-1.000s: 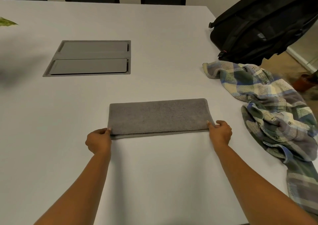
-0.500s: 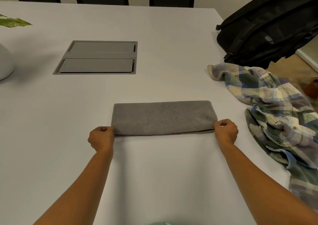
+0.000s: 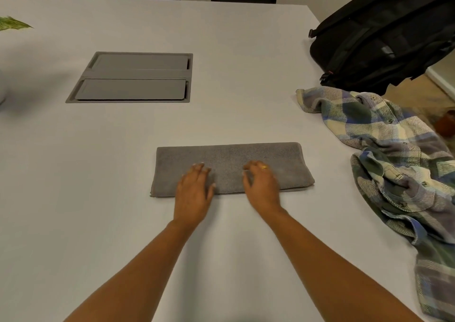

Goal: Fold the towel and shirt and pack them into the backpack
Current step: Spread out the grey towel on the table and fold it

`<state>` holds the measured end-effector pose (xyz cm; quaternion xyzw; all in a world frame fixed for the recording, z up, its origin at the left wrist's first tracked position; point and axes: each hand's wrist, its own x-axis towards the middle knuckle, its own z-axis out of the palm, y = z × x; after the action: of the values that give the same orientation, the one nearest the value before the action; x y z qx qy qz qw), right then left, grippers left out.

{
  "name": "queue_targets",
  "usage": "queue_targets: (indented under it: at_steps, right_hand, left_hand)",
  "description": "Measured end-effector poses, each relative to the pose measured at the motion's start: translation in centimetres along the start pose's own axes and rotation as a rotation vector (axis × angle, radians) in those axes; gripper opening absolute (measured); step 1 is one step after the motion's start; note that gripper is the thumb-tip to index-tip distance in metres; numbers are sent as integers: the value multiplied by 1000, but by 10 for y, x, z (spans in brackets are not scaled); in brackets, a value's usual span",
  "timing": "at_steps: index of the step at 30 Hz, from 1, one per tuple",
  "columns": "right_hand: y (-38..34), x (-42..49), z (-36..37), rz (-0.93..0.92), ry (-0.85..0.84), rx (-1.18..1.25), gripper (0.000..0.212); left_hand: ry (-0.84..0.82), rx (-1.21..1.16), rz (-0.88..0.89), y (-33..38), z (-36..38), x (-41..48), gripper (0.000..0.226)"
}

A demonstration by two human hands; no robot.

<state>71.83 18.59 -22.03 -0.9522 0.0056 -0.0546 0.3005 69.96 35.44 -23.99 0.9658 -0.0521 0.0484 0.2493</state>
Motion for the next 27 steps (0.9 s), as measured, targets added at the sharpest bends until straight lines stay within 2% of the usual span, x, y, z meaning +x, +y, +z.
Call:
queue_targets:
  at_steps: [3,6,11,14,17,20,24,27]
  right_hand:
    - [-15,7,15,-48,-185,-92,37]
    - [-18,17,23,-61,-255,-163,43]
    - [-20,35,41,-98,-341,-234,51]
    - [-11,37,52,-130,-330,-327,53]
    - [-7,36,58,-132,-288,-367,75]
    - [-8,37,62,-108,-294,-376,73]
    - [-20,48,55,-52,-252,-367,47]
    - [-30,57,56,-73,-245,-279,45]
  left_hand:
    - [-134,98,58,5,11,10,80]
    - [-199,181,39,6,17,24,85]
    - [-272,297,24,-4,26,44,79]
    - [-247,321,58,-14,31,49,72]
    - [-201,301,56,-17,34,50,61]
    - [-192,292,46,-17,36,50,63]
    - [-209,258,30,-16,31,57,75]
    - [-168,200,-17,-16,27,64,80]
